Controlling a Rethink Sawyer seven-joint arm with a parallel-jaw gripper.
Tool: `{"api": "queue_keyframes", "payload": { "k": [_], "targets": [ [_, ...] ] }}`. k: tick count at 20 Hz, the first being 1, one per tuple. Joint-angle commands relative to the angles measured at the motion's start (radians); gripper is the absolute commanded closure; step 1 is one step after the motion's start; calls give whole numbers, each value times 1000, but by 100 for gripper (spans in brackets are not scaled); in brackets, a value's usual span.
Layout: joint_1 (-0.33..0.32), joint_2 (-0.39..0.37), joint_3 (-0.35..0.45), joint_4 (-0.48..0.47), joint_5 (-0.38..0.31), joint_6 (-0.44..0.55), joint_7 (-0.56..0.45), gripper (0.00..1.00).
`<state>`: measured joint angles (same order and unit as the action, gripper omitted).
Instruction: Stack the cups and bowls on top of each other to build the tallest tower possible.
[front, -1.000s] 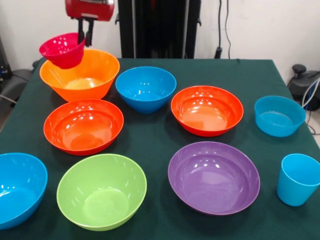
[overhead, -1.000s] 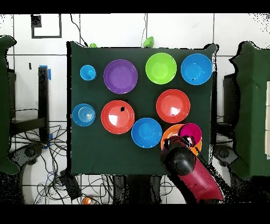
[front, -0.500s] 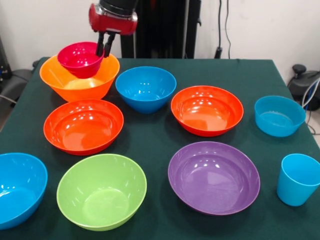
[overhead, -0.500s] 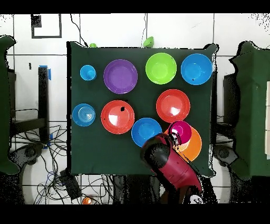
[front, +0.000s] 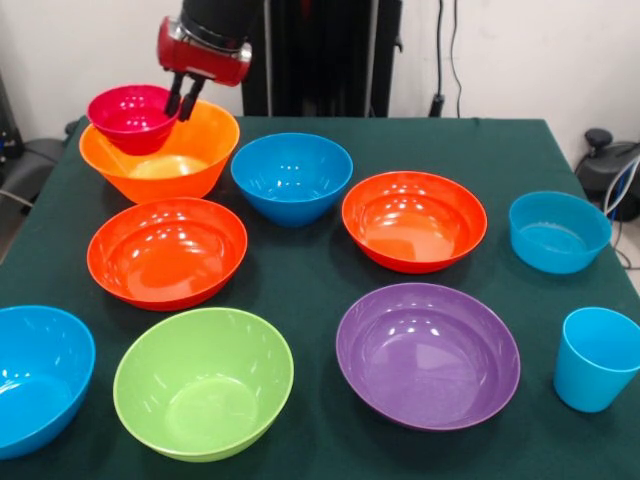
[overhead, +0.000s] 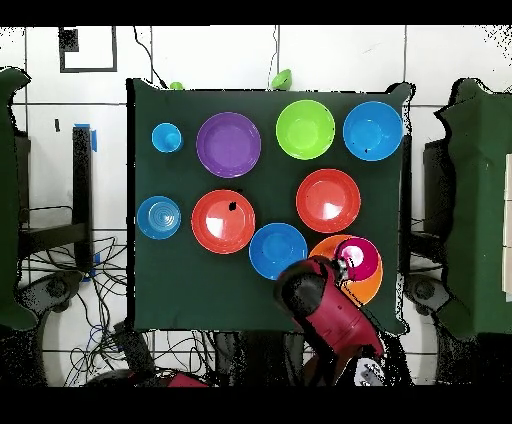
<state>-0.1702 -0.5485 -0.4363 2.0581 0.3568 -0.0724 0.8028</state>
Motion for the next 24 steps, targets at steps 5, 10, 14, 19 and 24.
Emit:
{"api": "queue_keyframes", "payload": {
  "k": [5,10,14,19,24],
  "targets": [
    [-34,110,28,-151,-78,-87,216,100],
    [-73,110,80,-147,-102,-44,244,100],
    [-145,76,182,-121,-128,3,261,100],
    [-167,72,216,-111,-130,5,277,100],
    [-163,54,212,-76,-108,41,296,100]
  ]
}}
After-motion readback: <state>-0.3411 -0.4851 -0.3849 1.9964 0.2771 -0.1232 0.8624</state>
